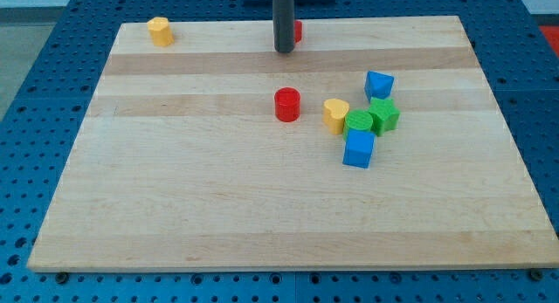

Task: Move the green circle towards top right

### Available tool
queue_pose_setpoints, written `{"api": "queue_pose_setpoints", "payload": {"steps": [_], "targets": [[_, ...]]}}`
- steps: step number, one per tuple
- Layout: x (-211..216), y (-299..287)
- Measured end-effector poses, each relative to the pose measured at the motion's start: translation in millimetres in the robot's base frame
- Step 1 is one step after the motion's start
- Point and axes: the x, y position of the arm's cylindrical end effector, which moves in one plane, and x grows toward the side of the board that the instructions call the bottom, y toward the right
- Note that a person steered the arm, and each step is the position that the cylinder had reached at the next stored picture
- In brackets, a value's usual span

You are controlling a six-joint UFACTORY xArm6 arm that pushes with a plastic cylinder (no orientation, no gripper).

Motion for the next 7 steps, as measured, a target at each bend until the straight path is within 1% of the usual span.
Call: {"api": "queue_pose_setpoints", "payload": {"steps": [1,3,4,5,6,7], "targets": [[0,0],[31,-11],[51,-29],[73,-55],[104,-65],[145,-65]]}}
